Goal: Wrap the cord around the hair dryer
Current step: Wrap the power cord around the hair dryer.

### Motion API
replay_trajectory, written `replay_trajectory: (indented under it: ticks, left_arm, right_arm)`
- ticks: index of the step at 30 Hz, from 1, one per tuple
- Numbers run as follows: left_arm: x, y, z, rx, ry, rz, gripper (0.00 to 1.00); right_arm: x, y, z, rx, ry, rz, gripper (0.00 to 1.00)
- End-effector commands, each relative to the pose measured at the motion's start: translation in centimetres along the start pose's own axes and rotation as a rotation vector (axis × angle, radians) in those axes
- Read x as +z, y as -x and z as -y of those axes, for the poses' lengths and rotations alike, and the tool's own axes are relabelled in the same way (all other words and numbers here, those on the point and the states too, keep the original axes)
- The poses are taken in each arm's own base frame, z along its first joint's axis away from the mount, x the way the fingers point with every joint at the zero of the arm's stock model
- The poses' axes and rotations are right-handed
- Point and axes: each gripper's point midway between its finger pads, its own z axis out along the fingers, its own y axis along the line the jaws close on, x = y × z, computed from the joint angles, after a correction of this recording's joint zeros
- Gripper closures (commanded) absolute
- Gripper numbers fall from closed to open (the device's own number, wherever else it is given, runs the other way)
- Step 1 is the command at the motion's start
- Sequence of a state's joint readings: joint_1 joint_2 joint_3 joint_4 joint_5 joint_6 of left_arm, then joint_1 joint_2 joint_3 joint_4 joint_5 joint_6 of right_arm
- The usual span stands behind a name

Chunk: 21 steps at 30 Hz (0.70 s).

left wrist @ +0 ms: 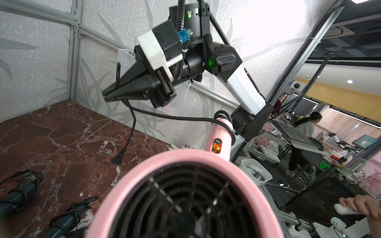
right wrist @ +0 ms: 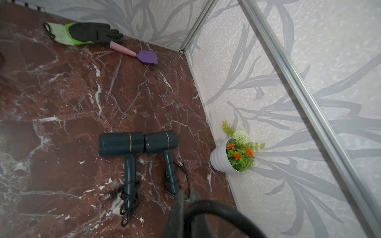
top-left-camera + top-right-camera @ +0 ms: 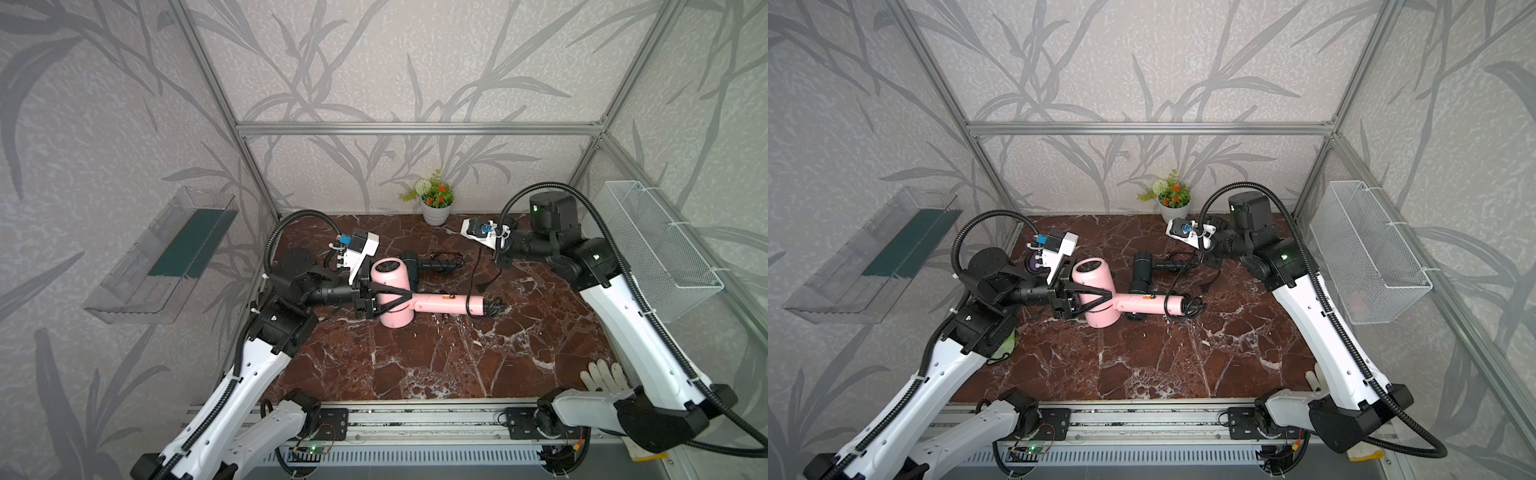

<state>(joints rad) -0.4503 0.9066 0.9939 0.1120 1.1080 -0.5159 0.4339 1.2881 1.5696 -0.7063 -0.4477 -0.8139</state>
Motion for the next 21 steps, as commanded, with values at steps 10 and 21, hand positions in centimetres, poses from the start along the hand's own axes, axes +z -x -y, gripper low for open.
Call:
replay_trajectory:
  ticks: [10, 21]
  left_arm:
    - [-1.5, 8.4, -0.8, 0.091, -0.01, 0.572, 1.0]
    - [-5.3, 9.1, -8.9, 0.025, 0.438, 0.774, 1.0]
  right_arm:
    - [1.6, 1.2, -2.7, 0.319, 0.035, 0.391, 1.0]
    - [-2.5, 2.4, -6.8, 0.12, -0.089, 0.361, 1.0]
